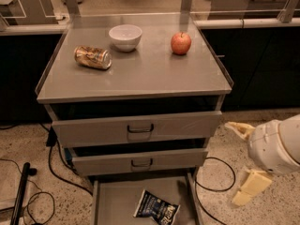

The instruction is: Pick blue chip bag from bottom drawer and place on counter

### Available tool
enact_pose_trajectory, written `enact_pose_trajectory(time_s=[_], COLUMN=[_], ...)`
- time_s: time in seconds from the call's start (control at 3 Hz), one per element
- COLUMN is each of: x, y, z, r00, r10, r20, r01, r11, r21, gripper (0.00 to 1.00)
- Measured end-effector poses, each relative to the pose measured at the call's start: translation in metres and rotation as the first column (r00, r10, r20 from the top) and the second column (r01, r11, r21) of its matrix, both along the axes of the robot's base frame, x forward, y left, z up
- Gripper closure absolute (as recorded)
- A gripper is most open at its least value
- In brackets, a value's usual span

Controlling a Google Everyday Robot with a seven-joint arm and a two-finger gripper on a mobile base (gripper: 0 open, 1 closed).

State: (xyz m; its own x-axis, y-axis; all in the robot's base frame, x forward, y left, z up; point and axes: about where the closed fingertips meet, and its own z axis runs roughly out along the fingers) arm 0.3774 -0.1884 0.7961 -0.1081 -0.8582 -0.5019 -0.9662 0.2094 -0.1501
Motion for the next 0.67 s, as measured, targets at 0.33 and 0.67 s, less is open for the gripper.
enact_pose_trajectory(time_s=[0.33, 0.67], x=[-0.001, -0.007], y=[0.012, 0.020], z=[-0.017, -0.065], r00=[0.9992, 0.9948], r10=[0.018, 0.011], r20=[-0.037, -0.101], r01=[-0.018, -0.009], r11=[1.000, 1.000], r21=[-0.005, 0.019], gripper=[0.00, 0.00])
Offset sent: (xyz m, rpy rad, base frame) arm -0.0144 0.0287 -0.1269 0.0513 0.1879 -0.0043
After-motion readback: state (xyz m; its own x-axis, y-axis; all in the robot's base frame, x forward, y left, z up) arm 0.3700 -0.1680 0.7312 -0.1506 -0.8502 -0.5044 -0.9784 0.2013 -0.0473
